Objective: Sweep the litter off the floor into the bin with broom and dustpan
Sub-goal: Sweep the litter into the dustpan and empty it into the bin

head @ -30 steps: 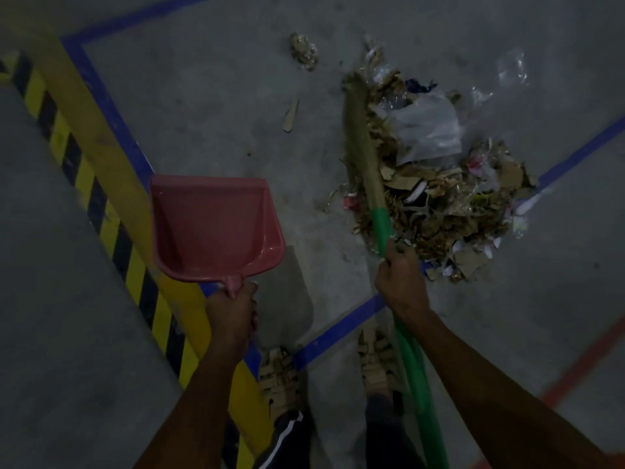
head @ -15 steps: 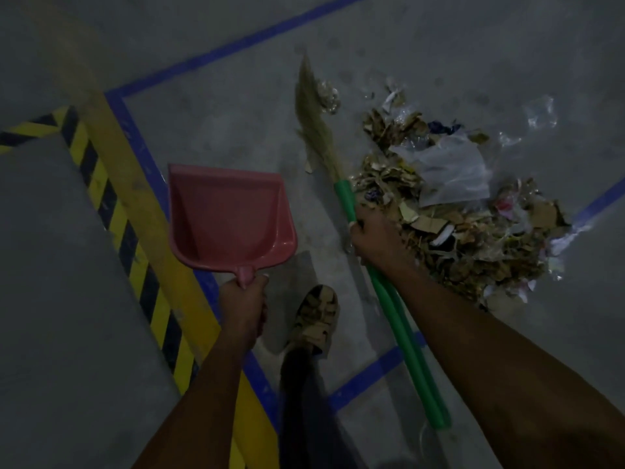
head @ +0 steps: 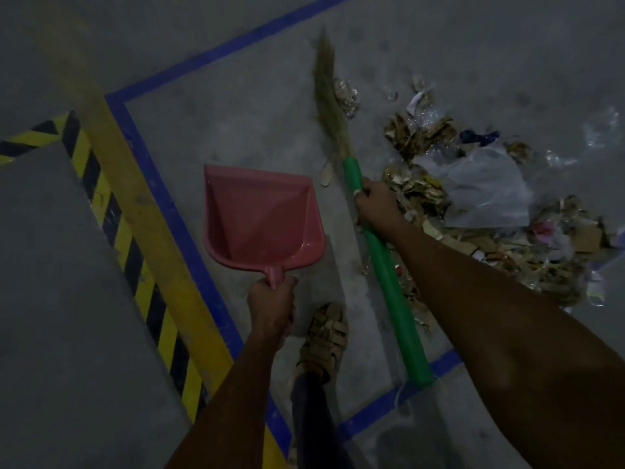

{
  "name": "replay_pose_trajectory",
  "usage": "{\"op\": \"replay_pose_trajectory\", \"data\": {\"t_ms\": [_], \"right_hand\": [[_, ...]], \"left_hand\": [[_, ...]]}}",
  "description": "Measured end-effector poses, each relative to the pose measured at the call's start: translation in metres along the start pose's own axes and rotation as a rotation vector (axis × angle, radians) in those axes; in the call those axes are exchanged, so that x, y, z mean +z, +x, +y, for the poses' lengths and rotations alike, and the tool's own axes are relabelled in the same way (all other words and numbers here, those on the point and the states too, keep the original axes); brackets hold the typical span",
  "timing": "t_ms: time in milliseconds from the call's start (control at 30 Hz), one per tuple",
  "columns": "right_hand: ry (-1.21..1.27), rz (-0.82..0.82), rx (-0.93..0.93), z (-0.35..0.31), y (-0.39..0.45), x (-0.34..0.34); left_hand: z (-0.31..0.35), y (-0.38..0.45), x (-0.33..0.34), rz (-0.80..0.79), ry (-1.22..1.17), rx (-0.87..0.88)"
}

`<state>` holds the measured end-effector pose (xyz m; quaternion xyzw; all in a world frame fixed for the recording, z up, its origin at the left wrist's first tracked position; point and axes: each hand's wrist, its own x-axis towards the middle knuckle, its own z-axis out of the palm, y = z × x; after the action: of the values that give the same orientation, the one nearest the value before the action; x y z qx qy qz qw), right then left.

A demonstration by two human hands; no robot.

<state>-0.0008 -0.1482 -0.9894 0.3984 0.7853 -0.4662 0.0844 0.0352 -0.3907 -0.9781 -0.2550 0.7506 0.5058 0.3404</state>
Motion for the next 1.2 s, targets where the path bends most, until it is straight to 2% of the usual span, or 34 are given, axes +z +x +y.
{"op": "replay_pose_trajectory", "data": {"t_ms": [133, 267, 433, 500, 733, 1100, 1200], "right_hand": [[0.27, 0.025, 0.246, 0.0, 0.006, -0.004], [0.272, 0.123, 0.363, 0.022, -0.029, -0.016], [-0.21, 0.224, 0.219, 0.067, -0.1, -0.043], [-0.292, 0.246, 0.129, 0.088, -0.124, -0.047], [-0.336, 0.3, -0.038, 0.085, -0.153, -0.044], [-0.274, 0.124, -0.022, 0.066, -0.064, 0.033], [-0.244, 0.084, 0.067, 0.088, -0.067, 0.041]], "left_hand": [[0.016, 0.013, 0.003, -0.003, 0.02, -0.012], [0.023, 0.018, 0.004, 0.016, 0.061, -0.021], [0.017, 0.019, 0.003, -0.014, 0.1, -0.002], [0.013, 0.019, 0.002, -0.015, 0.115, -0.001], [0.003, 0.02, -0.001, -0.015, 0.154, -0.006], [0.011, 0.02, 0.015, -0.026, 0.147, -0.015], [0.009, 0.019, 0.016, -0.037, 0.152, -0.005]]}}
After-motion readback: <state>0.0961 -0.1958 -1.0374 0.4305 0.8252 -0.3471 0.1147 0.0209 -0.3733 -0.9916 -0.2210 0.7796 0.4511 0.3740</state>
